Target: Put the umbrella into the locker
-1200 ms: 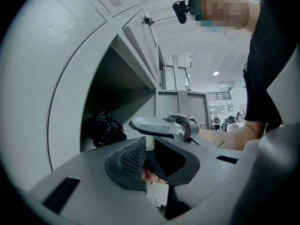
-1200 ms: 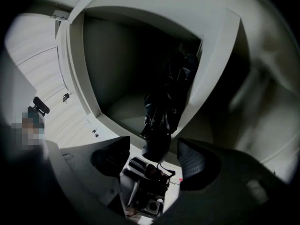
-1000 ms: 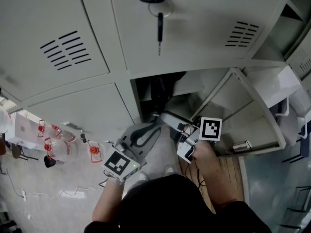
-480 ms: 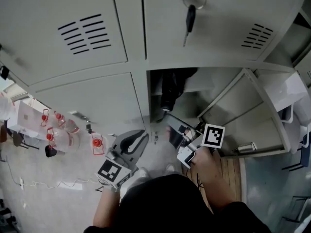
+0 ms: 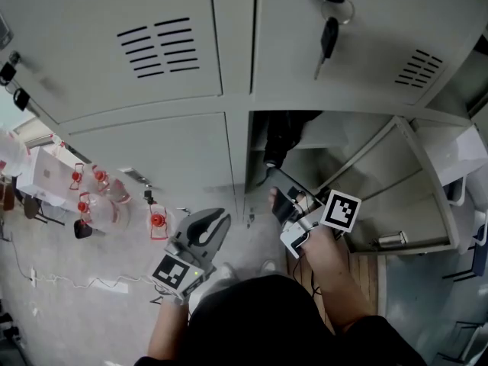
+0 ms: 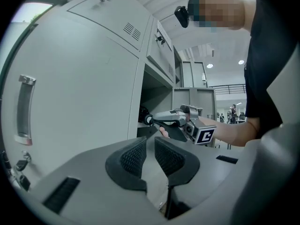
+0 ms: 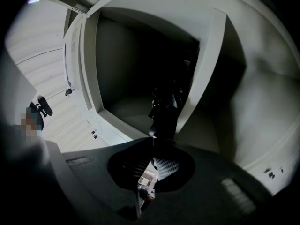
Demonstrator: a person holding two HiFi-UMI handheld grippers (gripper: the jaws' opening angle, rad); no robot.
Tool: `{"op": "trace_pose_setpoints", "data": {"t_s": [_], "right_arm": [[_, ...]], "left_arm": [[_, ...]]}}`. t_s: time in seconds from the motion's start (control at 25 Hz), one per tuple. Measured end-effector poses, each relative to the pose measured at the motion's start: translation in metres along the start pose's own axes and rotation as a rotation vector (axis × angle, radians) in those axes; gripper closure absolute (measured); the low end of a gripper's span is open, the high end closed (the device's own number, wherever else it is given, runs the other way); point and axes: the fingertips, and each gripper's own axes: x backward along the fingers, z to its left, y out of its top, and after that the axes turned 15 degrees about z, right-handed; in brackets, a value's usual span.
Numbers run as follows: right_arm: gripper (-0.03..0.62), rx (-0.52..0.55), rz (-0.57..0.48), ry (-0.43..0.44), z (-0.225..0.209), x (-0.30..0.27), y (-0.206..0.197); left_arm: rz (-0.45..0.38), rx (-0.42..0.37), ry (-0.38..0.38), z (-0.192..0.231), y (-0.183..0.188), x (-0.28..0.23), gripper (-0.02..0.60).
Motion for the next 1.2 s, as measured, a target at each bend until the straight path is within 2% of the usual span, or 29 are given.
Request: {"op": "trace_pose_setpoints", "data": {"t_s": [0.2, 0.32, 0.52, 0.8, 1.2], "right_arm": [[0.597, 0.021, -0.065, -0.042, -0.010, 0.001, 0.035], [0.597, 0.045, -0.064, -0.052, -0.013, -0.004, 0.049], [0.597, 0.055, -0.037, -0.040, -0.014, -0.021, 0.050], [0.597, 0.063, -0.005, -0.073, -0.022, -0.041, 0.056], [0.597, 0.039, 0.001, -0.055, -0.015, -0.058, 0.056]], "left_arm": [[0.001, 0.005, 0.006, 0.002, -0.001, 0.000, 0.528], [-0.004, -0.026, 0.017, 0.005, -0.004, -0.002, 0.528], [0.009, 0.013, 0.002, 0.000, -0.002, -0.006, 0.528], [-0.004, -0.049, 0.040, 0.011, -0.008, -0.006, 0.528], [-0.001, -0.007, 0.021, 0.005, -0.005, -0.004, 0.528]]}}
